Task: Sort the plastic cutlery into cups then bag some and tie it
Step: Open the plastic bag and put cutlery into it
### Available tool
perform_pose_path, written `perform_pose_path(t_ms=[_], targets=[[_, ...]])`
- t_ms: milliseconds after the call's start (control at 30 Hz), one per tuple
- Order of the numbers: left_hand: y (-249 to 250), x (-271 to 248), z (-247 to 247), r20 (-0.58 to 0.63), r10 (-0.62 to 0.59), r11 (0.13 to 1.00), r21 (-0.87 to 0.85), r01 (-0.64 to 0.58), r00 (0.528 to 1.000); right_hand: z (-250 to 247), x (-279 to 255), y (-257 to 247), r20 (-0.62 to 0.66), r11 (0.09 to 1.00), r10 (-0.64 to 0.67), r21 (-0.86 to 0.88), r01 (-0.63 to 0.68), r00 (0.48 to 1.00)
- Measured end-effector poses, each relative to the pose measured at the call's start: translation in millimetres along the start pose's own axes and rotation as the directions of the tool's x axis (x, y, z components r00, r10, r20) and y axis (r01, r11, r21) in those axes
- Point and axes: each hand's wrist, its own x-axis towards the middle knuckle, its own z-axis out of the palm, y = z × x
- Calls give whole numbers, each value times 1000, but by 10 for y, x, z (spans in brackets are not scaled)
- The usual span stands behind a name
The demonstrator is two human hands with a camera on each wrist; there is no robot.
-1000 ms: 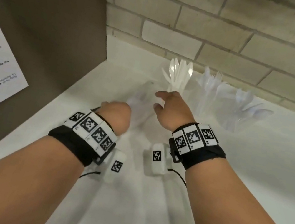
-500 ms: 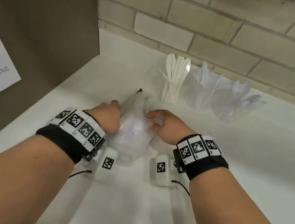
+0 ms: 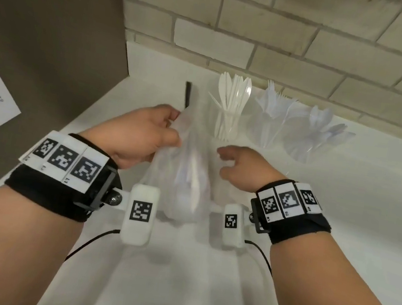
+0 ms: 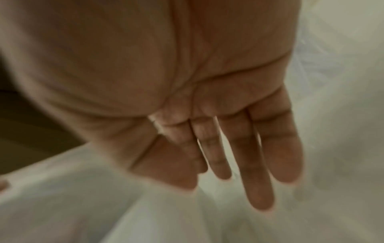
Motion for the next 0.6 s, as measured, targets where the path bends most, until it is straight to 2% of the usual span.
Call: perform_pose_path(t_ms=[33,100,167,300,367,433,500,600], targets=[[59,-25,10,24,45,998,-42,-44,999,-45,-27,-31,-101,999,-29,39,33,994],[119,-51,55,79,126,992,-35,-123,989,-97,-89,-149,-264,939,-39,319,126,964],[124,-79,142,184,173,980,68,-188,968,-122,-132,-278,-312,832,-1,527,174,950],[83,-162,304,414,170,880,345,-327,894,-214,-79,-249,-484,746,50,600,290,874],[91,-203,304,475,131,841,411,-351,870,-304,-76,-155,-454,684,6,652,328,891],[114,-222,274,504,84,795,486,-363,860,-355,-128,-79,-412,657,-101,656,371,906],[152,-234,230,511,17,775,536,-334,859,-374,-172,-36,-409,619,-187,656,431,893],[199,-236,170,492,-111,744,617,-256,863,-410,-206,-40,-511,614,-168,614,495,843]])
